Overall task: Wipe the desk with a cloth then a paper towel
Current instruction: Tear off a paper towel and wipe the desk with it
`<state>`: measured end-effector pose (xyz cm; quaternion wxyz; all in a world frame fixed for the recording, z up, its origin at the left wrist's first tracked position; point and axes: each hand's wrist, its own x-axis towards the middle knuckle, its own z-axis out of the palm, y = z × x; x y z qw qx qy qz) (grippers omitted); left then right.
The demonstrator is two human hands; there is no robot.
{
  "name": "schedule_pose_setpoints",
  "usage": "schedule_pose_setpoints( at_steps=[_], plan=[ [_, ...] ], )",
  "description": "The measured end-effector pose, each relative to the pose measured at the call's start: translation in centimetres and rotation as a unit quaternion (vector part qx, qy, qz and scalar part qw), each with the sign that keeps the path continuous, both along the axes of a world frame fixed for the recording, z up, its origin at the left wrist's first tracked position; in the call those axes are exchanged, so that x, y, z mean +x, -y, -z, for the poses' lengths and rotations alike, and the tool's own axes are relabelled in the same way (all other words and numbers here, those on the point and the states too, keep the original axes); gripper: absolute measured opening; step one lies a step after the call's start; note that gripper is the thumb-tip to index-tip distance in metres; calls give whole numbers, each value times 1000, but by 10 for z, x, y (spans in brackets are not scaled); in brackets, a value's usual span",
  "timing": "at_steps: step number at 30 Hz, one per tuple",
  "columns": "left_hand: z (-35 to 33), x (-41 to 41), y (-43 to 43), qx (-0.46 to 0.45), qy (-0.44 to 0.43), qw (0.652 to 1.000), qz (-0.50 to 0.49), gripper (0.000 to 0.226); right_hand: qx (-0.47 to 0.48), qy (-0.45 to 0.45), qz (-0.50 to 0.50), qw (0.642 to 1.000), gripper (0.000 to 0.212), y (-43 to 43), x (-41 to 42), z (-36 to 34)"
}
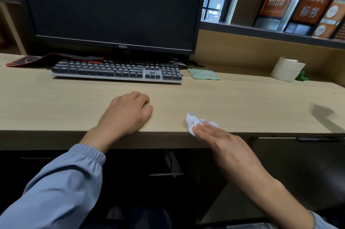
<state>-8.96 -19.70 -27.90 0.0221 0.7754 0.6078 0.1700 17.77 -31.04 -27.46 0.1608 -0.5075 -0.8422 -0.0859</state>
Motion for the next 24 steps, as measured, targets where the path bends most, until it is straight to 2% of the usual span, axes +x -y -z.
schedule_pose_setpoints(
  at_steps=[3, 7, 10, 14, 18, 22, 24],
  plan=[
    [-3, 3, -2, -8, -13, 1000, -4, 38, -4, 5, 10, 1000, 76, -4, 6, -5],
    [-15, 18, -1, -9, -19, 1000, -2, 38, -57, 41, 42, 997, 57, -12, 2, -6],
    [-19, 39, -2, -3, -5, 1000, 25, 44, -81, 78, 73, 991, 53, -18, -5, -12],
    [-12, 62, -10, -11, -6, 999, 42, 39, -90, 143, 88, 982, 50, -28, -15, -19],
    [2, 63, -13, -3, 15, 999, 41, 40, -83, 146, 72, 983, 60, -27, -15, -19],
    [4, 62, -13, -1, 16, 999, 41, 41, -75, 141, 68, 985, 46, -22, -16, -12],
    [4, 63, -13, -1, 13, 999, 42, 41, -75, 131, 80, 985, 48, -25, -13, -11]
  ],
)
